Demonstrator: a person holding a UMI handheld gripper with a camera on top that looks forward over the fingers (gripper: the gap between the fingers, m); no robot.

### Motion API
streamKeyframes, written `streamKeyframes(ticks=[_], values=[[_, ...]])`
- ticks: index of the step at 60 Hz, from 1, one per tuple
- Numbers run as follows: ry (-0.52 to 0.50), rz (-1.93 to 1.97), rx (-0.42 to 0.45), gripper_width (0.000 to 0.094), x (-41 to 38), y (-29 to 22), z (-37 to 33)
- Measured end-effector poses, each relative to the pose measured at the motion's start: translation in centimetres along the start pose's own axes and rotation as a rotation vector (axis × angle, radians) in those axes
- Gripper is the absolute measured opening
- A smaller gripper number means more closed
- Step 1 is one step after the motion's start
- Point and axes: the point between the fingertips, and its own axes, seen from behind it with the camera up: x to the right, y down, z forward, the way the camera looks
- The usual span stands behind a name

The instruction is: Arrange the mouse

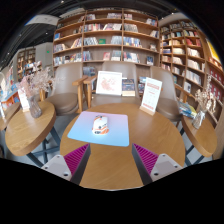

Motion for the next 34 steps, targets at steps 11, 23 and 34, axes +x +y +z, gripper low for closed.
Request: streamKeyframes(ticks=[11,23,34], values=[[-0.016,0.034,-0.005,0.0853,1.5,4.5,-7.5],[-0.008,0.011,0.035,0.0855,3.0,6.9,-12.1],[0.002,0.007,0.035,0.0853,4.1,8.7,-13.3]])
